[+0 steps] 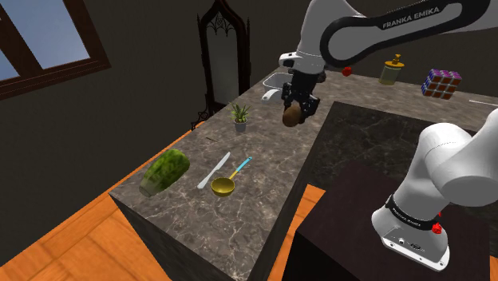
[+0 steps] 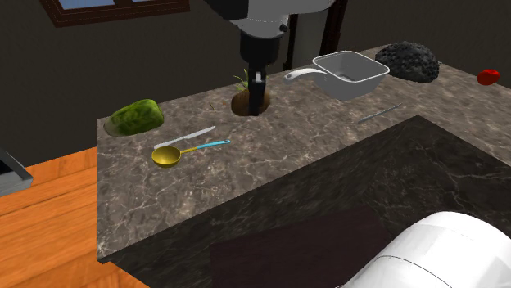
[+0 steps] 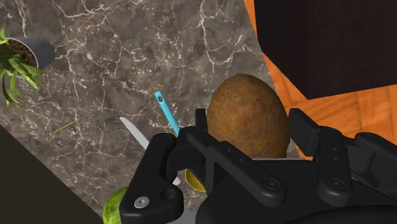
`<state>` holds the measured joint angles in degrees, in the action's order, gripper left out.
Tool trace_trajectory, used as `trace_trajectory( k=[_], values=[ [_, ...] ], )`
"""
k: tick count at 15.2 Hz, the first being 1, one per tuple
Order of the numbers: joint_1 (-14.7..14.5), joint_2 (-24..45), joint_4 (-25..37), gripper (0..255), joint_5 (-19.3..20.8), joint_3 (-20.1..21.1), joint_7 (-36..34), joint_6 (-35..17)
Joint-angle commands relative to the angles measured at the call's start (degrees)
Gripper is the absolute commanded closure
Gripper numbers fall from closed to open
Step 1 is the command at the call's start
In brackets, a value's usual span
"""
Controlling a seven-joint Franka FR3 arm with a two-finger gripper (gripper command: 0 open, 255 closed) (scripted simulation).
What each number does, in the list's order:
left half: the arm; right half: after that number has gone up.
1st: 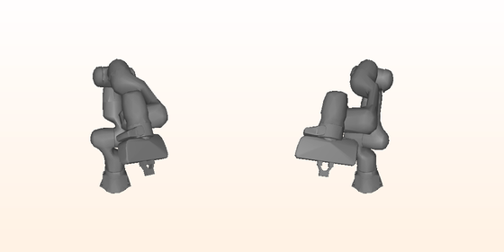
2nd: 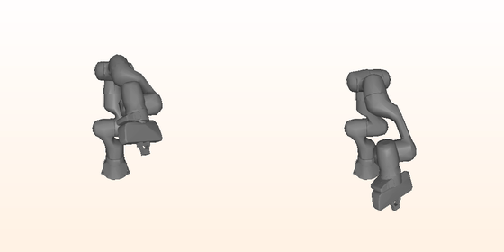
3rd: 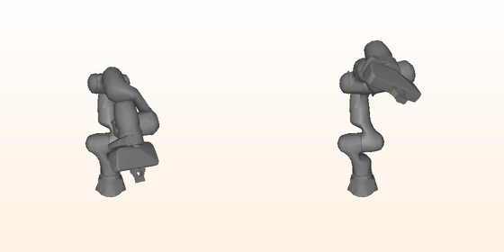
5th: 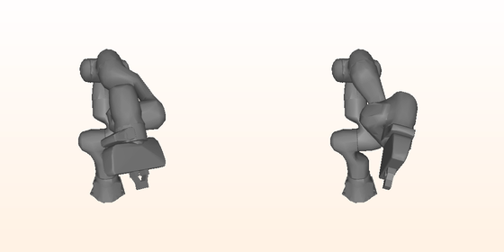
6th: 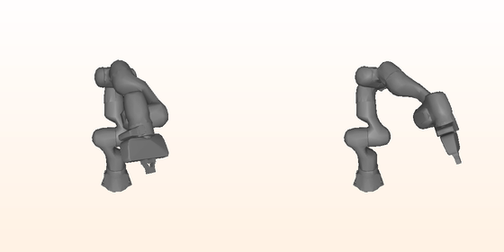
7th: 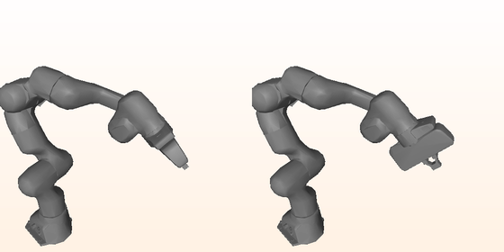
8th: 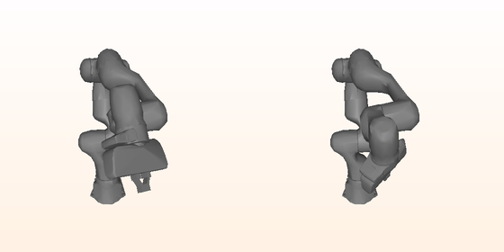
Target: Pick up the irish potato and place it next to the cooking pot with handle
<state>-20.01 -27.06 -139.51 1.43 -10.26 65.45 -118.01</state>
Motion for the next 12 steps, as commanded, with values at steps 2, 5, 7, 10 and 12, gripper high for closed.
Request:
trace_trajectory(
  k=[2, 5, 7, 10, 12],
  values=[
    [1.8, 0.6, 0.7, 255, 1.2, -3.5, 4.7, 0.1],
    [3.3, 1.8, 2.1, 255, 2.0, -6.9, 9.1, 0.4],
    [4.2, 2.9, 3.4, 255, 2.4, -9.2, 12.1, 0.6],
    [5.4, 5.1, 5.9, 255, 2.6, -12.7, 16.7, 0.9],
    [6.0, 6.9, 7.8, 255, 2.5, -15.0, 19.9, 1.0]
  ],
)
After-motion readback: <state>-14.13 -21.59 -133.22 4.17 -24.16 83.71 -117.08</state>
